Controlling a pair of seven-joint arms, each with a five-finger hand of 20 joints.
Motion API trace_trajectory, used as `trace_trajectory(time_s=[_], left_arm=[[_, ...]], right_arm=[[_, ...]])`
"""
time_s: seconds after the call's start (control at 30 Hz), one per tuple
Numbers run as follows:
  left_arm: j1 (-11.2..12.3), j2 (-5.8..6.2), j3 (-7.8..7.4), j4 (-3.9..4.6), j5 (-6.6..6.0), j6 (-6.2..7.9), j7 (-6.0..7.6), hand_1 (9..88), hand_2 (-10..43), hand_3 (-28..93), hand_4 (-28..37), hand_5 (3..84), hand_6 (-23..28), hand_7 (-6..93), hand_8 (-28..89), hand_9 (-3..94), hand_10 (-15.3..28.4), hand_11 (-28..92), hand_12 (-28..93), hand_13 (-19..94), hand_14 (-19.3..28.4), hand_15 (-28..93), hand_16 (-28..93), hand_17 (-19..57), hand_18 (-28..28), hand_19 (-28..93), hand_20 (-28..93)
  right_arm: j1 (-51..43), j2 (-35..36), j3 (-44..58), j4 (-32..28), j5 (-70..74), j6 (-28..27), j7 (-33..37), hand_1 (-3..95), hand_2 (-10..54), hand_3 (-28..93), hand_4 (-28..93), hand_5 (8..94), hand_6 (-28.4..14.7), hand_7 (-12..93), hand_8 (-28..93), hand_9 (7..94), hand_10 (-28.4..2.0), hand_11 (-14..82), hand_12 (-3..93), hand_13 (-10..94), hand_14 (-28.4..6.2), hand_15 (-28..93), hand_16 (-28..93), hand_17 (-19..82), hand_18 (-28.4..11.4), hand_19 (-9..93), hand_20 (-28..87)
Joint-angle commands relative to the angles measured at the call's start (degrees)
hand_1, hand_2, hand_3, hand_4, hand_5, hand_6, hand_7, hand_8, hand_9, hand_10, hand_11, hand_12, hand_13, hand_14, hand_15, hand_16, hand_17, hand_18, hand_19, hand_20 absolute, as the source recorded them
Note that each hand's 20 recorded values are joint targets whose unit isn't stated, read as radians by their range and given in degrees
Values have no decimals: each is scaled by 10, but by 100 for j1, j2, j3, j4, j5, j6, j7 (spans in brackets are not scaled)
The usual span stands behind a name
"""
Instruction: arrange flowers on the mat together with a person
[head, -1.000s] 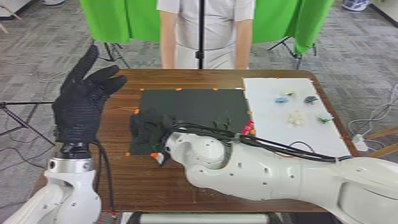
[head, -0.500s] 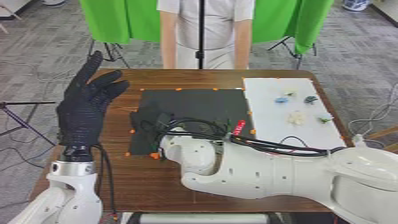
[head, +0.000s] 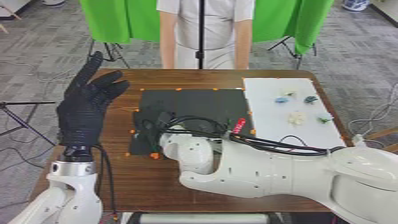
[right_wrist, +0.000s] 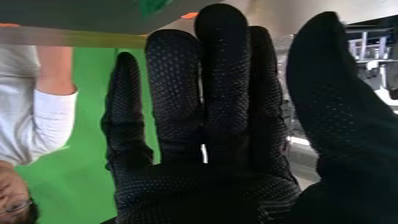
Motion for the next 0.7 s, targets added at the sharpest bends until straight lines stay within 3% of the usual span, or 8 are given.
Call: trace_trajectory(time_s=[0.03,0.07,0.13,0.2,0.33,0.47,0.53,0.7], left_arm=[[326,-33,-219,-38,-35,94,-44,226,90,748,-267,319,62,120,-91,381,192,244,116,312,251,496,-85,-5,281,760,-139],[466,-68,-307,-80,-47,131,-65,226,90,748,-267,319,62,120,-91,381,192,245,116,312,251,495,-85,-5,281,760,-140],[649,-21,-397,-111,-103,248,56,226,91,748,-267,319,62,119,-91,380,191,246,115,313,251,495,-85,-5,280,760,-141],[904,-89,-593,-156,-102,364,24,226,91,748,-266,319,61,118,-91,380,191,247,115,313,251,496,-85,-5,280,760,-141],[1226,-287,-869,-124,-159,420,-24,226,91,746,-266,318,61,118,-91,377,190,245,114,312,251,495,-86,-4,278,758,-143],[1404,-560,-1058,-17,-152,369,-201,224,90,746,-266,318,60,119,-91,376,189,245,113,311,250,494,-86,-8,278,748,-147],[1523,-636,-1119,-11,-156,354,-278,224,89,746,-265,320,60,119,-92,376,189,245,113,310,249,490,-87,-15,274,722,-153],[1545,-927,-1152,120,5,135,-556,223,86,747,-266,325,61,116,-92,373,188,242,110,305,248,480,-87,-28,266,670,-153]], right_arm=[[123,109,201,-325,-66,86,110,430,-95,623,-283,638,61,174,-146,790,-90,353,207,660,-80,660,223,179,-226,597,328],[25,166,383,-422,-90,9,53,425,-95,626,-283,639,61,173,-146,789,-90,354,206,660,-81,661,222,178,-226,597,328],[25,319,611,-632,-19,-7,40,425,-95,626,-283,639,60,173,-146,787,-89,355,206,660,-82,661,221,177,-227,598,328],[-185,491,1075,-899,351,-68,-24,417,-95,630,-283,642,58,172,-145,785,-91,355,204,656,-85,662,220,171,-226,600,329],[-875,943,2305,-1557,1194,-309,-127,397,-95,651,-283,647,49,172,-145,763,-106,328,192,642,-95,640,204,162,-223,598,325],[-2065,1225,4042,-2222,2730,-647,-284,354,-94,673,-281,634,20,171,-143,715,-134,261,170,602,-123,552,154,138,-218,558,287],[-2677,1320,4774,-2455,3370,-692,-550,340,-77,682,-279,622,14,172,-142,684,-142,238,164,576,-138,518,139,125,-221,545,271],[-4045,1364,6256,-2835,4783,-935,-1285,301,-19,689,-274,574,6,162,-141,610,-154,198,153,516,-157,477,123,98,-225,517,238]])
